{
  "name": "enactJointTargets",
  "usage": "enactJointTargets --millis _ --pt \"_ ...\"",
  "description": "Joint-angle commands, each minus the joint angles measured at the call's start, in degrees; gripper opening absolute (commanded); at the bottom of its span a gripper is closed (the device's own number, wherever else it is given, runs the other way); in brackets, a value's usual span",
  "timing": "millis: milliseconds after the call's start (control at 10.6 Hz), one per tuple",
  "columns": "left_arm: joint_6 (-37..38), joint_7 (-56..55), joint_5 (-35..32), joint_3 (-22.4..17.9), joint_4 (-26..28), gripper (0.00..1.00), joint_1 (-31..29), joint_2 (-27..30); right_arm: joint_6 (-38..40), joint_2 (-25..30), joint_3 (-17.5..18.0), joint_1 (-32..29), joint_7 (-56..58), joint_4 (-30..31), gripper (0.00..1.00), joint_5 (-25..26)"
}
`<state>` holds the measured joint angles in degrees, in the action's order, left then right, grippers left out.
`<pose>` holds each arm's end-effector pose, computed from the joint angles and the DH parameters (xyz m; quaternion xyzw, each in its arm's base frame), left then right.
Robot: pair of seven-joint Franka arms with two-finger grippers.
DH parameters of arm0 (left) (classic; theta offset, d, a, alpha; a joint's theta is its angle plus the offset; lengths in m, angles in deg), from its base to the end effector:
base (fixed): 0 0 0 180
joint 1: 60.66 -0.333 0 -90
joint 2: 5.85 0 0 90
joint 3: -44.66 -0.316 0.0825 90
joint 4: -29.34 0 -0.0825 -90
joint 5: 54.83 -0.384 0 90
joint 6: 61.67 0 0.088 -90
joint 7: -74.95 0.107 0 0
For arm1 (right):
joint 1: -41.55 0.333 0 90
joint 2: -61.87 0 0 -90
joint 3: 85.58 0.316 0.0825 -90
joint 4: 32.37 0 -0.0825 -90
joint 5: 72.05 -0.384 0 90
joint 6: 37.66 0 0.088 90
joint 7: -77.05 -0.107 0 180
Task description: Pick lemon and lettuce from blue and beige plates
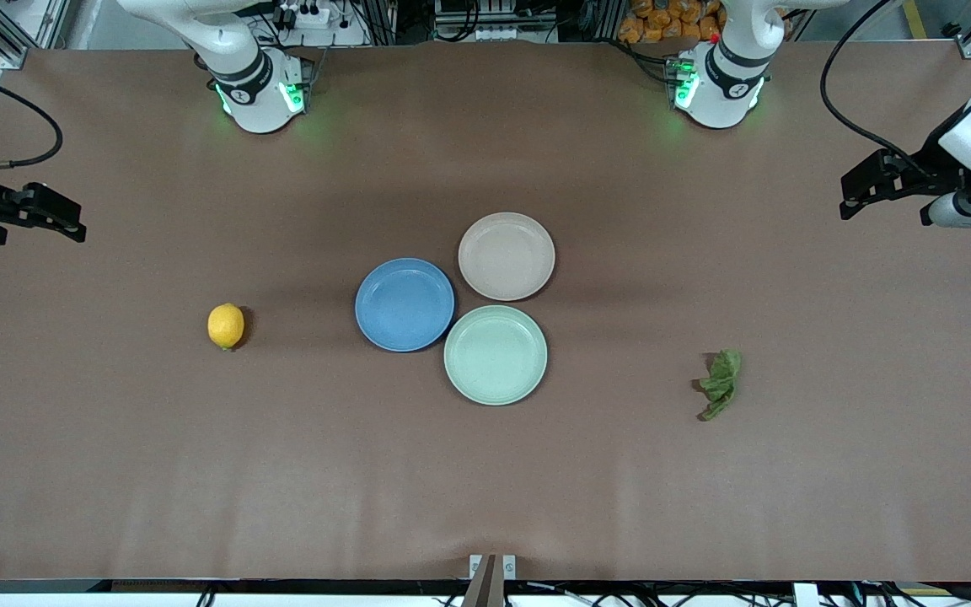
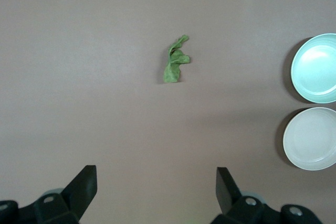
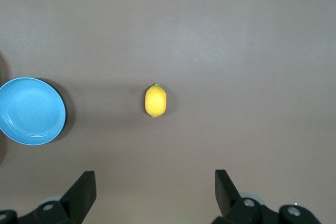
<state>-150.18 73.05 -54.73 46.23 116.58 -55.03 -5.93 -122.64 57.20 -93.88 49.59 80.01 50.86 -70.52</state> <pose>0.5485 -0.0695 0.6441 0.9989 -0.0463 0.0103 0.0017 0.5709 -0.0019 0.6269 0.9992 0.0228 -0.0256 0.0185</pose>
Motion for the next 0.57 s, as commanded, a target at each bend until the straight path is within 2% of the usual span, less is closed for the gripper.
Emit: enactJointTargets --millis 0,473 --pt "1.32 -0.57 0.79 0.19 -1.11 1.0 -0.09 -0.01 0.25 1.33 0.22 0.22 -0.93 0.89 1.0 0.94" --pt "1.32 -0.57 0.7 0.27 -1.11 1.0 -0.09 -0.01 0.6 1.33 0.22 0.13 -0.93 0.71 1.0 0.94"
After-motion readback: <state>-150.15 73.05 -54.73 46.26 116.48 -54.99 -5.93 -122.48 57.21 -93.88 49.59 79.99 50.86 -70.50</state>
